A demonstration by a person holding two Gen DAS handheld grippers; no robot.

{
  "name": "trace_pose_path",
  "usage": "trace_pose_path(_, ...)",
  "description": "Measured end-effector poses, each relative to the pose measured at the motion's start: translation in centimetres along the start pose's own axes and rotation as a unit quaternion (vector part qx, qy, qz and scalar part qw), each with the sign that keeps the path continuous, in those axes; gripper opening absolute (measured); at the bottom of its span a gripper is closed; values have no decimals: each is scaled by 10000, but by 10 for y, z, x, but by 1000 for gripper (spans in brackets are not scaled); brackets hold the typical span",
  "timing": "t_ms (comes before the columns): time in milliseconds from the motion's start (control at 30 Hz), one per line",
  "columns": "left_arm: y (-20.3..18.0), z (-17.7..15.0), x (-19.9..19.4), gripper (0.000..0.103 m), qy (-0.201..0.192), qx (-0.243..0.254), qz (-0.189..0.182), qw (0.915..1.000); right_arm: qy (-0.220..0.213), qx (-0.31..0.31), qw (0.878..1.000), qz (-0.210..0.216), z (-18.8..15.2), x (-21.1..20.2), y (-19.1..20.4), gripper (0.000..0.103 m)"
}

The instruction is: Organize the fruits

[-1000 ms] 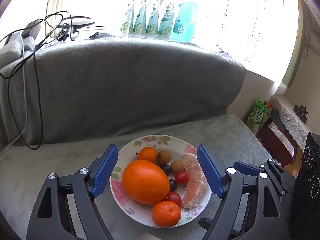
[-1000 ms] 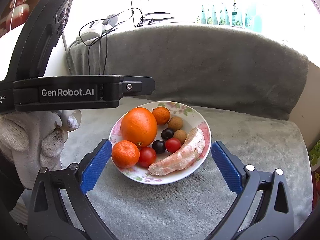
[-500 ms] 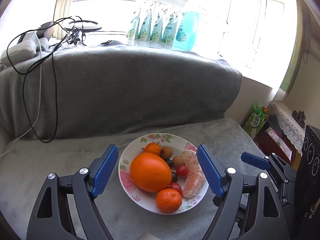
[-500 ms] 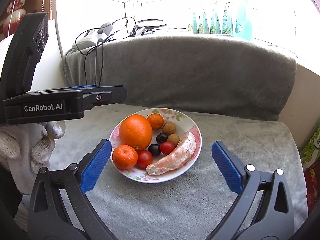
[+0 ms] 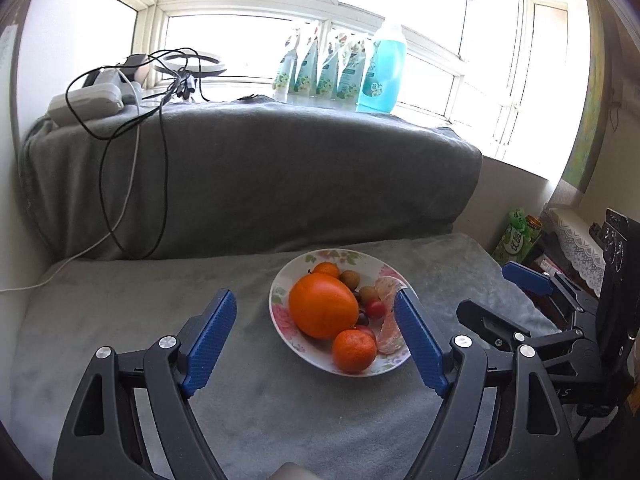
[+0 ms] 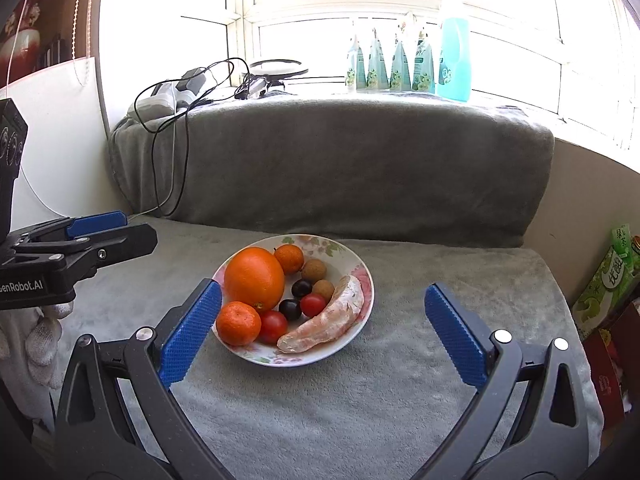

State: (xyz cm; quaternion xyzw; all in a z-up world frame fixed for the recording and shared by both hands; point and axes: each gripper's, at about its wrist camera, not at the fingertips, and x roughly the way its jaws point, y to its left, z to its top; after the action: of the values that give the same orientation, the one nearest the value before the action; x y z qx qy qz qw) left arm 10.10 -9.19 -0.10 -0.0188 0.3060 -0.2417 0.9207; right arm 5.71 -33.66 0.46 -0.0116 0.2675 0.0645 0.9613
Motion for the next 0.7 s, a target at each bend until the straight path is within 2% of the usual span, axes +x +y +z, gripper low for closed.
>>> trace_pose_path(133,1,-8,-6,81,9,-89,93,9999,-28,80,9999,-121,0,-2,-4,103)
trace_pose_path(433,-5,-20,-15,81,24,100,483,9988,-127,64,9993,-358,2,-7,-5,103)
trace_pose_path(700,-7,-23,-18,82,31,138,733,9972,-171,-20,9991,-394,4,-8,-2,103)
